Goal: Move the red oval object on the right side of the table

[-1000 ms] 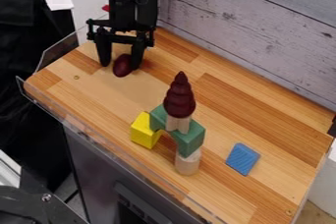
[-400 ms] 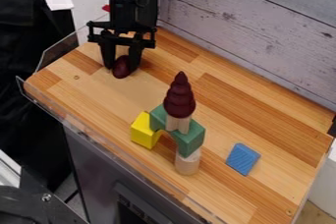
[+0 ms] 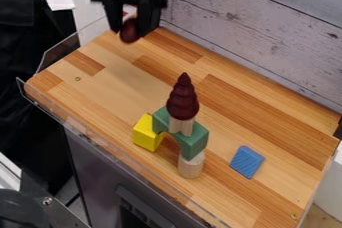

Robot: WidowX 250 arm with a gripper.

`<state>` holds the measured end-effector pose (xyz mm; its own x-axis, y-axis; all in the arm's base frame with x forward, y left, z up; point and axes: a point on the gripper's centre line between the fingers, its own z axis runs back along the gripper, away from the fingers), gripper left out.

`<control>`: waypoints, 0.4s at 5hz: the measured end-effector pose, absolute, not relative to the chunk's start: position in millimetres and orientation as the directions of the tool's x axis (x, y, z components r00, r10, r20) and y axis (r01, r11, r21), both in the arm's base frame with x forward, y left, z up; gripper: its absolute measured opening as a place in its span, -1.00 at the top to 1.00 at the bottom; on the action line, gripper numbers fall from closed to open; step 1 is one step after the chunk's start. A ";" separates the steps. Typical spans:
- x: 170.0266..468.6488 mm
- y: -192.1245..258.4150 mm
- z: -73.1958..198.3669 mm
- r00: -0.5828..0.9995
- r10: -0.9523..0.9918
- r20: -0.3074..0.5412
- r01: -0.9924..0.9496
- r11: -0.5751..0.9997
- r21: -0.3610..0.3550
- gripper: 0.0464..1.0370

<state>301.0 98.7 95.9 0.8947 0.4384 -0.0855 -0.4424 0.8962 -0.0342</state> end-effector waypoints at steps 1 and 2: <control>295.5 62.3 130.1 0.923 0.379 -0.062 -0.378 0.926 0.016 0.02; 296.0 33.8 139.7 0.945 0.324 -0.044 -0.324 0.946 0.022 0.02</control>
